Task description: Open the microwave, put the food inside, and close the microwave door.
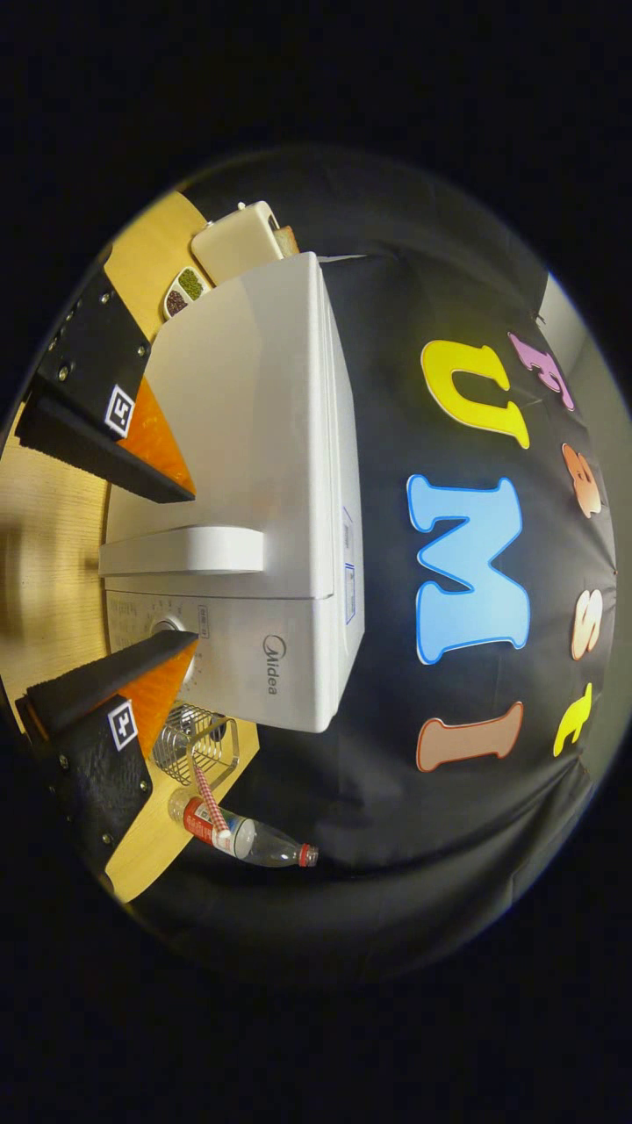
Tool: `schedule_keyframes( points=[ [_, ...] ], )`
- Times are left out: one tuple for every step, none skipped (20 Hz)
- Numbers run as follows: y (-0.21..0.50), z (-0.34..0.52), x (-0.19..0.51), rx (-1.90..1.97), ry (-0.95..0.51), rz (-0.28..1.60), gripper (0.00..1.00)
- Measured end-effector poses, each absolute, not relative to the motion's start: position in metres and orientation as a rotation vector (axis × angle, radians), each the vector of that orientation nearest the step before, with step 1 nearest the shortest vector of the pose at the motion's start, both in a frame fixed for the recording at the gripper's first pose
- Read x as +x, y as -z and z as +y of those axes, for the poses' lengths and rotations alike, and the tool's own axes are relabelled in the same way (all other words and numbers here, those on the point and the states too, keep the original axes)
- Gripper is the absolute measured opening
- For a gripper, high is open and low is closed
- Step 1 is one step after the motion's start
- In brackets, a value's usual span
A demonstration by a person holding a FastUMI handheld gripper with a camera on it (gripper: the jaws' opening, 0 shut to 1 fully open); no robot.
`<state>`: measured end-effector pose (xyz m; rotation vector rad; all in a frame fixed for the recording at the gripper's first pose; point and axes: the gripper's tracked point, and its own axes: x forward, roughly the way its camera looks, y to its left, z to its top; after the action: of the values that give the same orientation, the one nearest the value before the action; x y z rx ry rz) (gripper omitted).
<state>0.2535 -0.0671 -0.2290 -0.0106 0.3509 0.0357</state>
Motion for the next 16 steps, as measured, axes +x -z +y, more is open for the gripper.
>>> schedule_keyframes(
  points=[
    [0.233, -0.068, 0.255, -0.008, -0.034, 0.36, 0.93],
    [0.235, -0.068, 0.256, -0.003, -0.034, 0.367, 0.79],
    [0.238, -0.065, 0.258, 0.01, -0.043, 0.375, 0.75],
    [0.241, -0.064, 0.259, 0.019, -0.05, 0.383, 0.75],
    [0.243, -0.066, 0.26, 0.018, -0.038, 0.388, 0.75],
    [0.243, -0.062, 0.262, 0.031, -0.052, 0.384, 0.53],
    [0.243, -0.061, 0.262, 0.035, -0.054, 0.384, 0.47],
    [0.242, -0.061, 0.26, 0.035, -0.055, 0.387, 0.47],
    [0.246, -0.057, 0.264, 0.034, -0.056, 0.384, 0.47],
    [0.243, -0.058, 0.261, 0.024, -0.056, 0.383, 0.33],
    [0.243, -0.059, 0.258, 0.016, -0.052, 0.385, 0.33],
    [0.244, -0.059, 0.261, 0.006, -0.047, 0.385, 0.26],
    [0.243, -0.059, 0.26, -0.003, -0.042, 0.393, 0.25],
    [0.244, -0.058, 0.26, -0.024, -0.034, 0.403, 0.15],
    [0.245, -0.059, 0.26, -0.036, -0.029, 0.426, 0.15],
    [0.246, -0.06, 0.259, -0.026, -0.029, 0.434, 0.16]
  ],
)
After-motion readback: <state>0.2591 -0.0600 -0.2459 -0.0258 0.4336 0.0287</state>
